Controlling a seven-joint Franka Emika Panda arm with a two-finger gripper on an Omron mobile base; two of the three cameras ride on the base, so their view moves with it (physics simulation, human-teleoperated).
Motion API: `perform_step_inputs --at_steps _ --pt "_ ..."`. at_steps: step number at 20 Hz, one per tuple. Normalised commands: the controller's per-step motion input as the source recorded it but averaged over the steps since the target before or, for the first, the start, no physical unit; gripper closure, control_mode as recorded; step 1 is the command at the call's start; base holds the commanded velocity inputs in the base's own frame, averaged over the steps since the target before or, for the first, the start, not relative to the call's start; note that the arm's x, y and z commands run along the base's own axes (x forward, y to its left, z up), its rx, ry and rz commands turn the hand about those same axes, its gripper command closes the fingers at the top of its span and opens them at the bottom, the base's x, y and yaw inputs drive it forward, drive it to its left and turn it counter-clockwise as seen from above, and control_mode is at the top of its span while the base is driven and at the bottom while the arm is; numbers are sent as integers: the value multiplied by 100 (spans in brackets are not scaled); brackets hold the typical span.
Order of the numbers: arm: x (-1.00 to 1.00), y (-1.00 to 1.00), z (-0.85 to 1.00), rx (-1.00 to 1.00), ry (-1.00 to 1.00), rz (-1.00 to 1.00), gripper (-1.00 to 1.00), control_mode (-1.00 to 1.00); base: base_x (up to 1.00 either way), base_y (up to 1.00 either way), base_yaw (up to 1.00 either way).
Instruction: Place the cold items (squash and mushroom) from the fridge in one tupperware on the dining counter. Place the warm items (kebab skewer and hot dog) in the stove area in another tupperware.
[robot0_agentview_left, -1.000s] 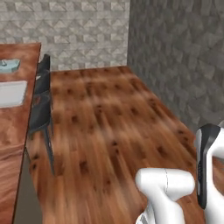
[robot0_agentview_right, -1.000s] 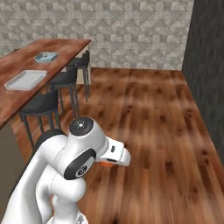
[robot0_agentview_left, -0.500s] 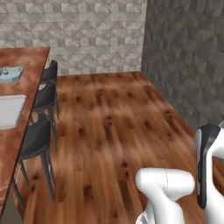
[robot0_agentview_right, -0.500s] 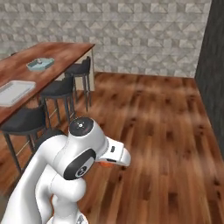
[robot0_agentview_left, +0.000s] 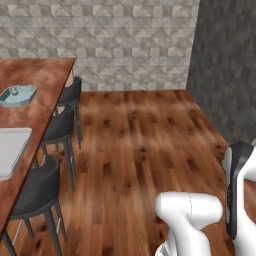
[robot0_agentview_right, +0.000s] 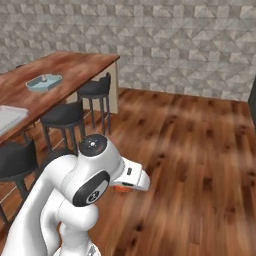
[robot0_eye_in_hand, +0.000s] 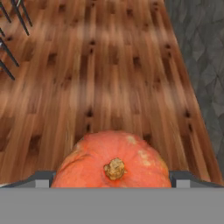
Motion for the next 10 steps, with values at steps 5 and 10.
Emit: perform_step_inputs --at_steps 5,10 --pt "0 0 0 0 0 0 100 100 100 -11 36" --pt "0 0 0 0 0 0 100 100 100 -21 34"
